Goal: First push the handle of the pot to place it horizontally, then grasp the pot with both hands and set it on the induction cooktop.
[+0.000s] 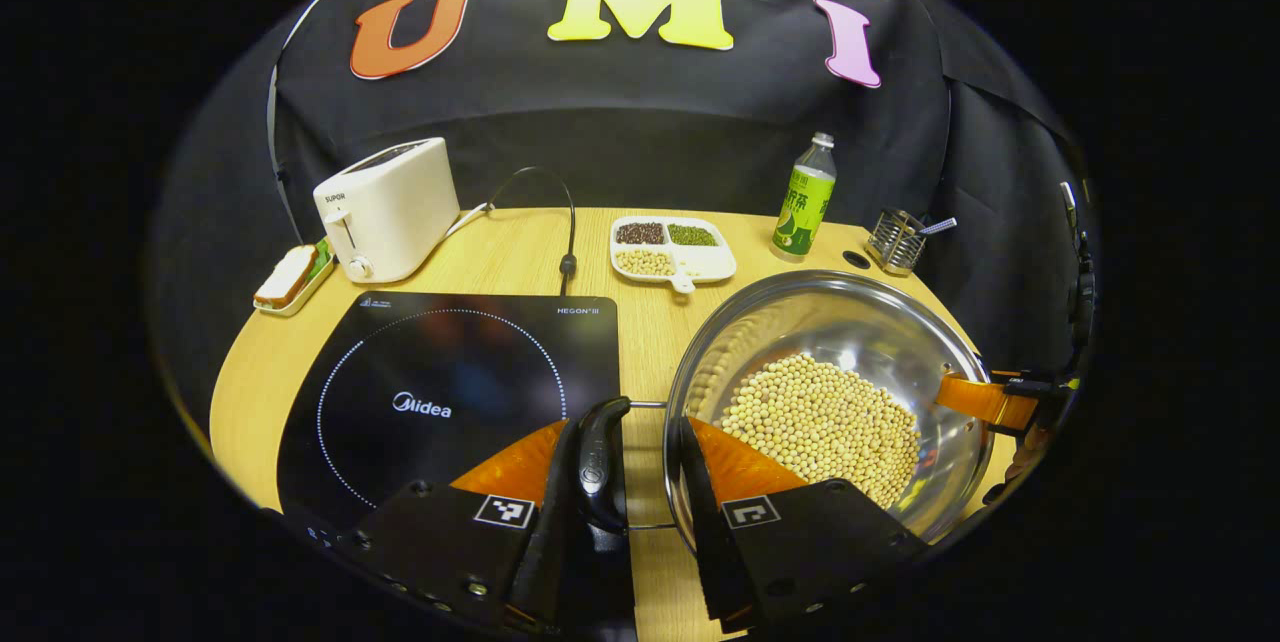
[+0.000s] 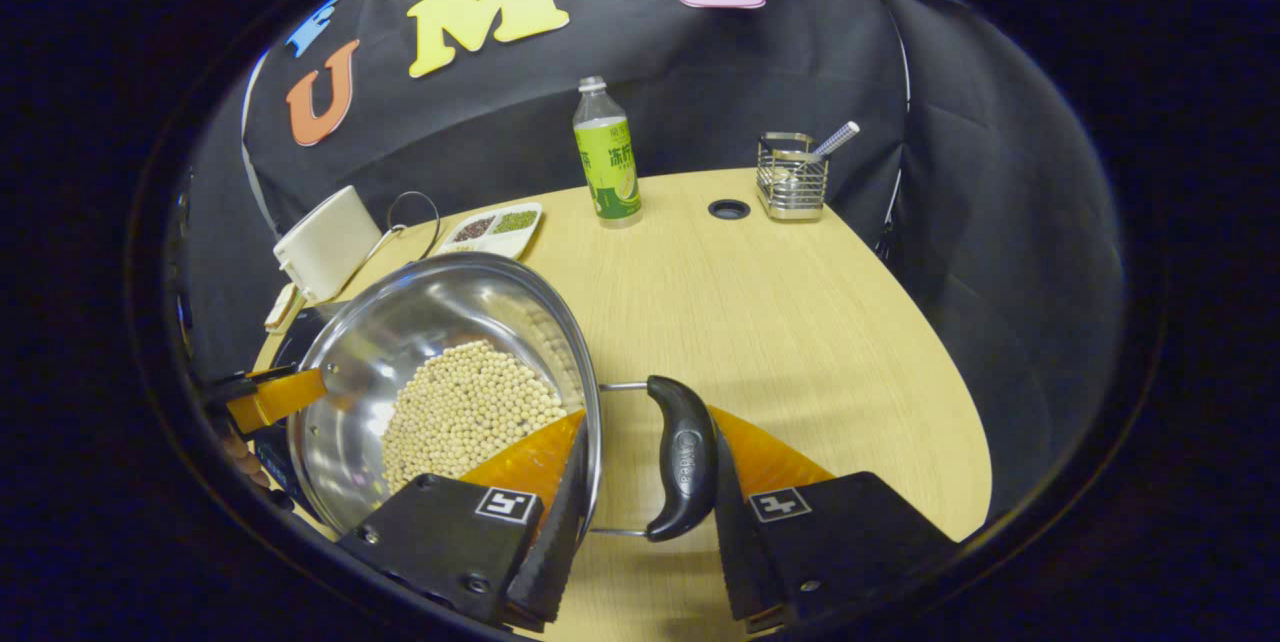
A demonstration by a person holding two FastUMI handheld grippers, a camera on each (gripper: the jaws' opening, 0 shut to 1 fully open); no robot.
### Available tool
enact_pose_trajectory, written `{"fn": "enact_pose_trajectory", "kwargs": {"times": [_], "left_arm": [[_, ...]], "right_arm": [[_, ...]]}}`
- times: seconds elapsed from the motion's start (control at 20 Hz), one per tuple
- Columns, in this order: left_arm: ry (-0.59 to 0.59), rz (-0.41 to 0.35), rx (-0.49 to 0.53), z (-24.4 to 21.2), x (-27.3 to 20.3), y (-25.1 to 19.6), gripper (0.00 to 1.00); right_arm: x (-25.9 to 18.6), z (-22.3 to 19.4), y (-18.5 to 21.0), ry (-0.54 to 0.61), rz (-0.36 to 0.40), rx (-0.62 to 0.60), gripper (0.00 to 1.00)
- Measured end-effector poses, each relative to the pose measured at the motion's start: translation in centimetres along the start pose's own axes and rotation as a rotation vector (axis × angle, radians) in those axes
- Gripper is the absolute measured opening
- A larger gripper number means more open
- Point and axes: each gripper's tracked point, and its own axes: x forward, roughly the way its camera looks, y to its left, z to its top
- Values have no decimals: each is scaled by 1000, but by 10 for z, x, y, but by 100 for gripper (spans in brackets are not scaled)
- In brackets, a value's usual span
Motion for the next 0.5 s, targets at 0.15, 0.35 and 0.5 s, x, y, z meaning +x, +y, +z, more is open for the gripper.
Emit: {"fn": "enact_pose_trajectory", "kwargs": {"times": [0.15,0.35,0.5], "left_arm": [[-29,-5,-2,7,-18,1,53],[-69,4,-4,19,-41,10,53],[-100,19,-7,29,-61,26,53]], "right_arm": [[-20,7,4,-26,-1,-12,62],[-44,18,18,-60,10,-29,63],[-57,26,37,-79,27,-36,63]]}}
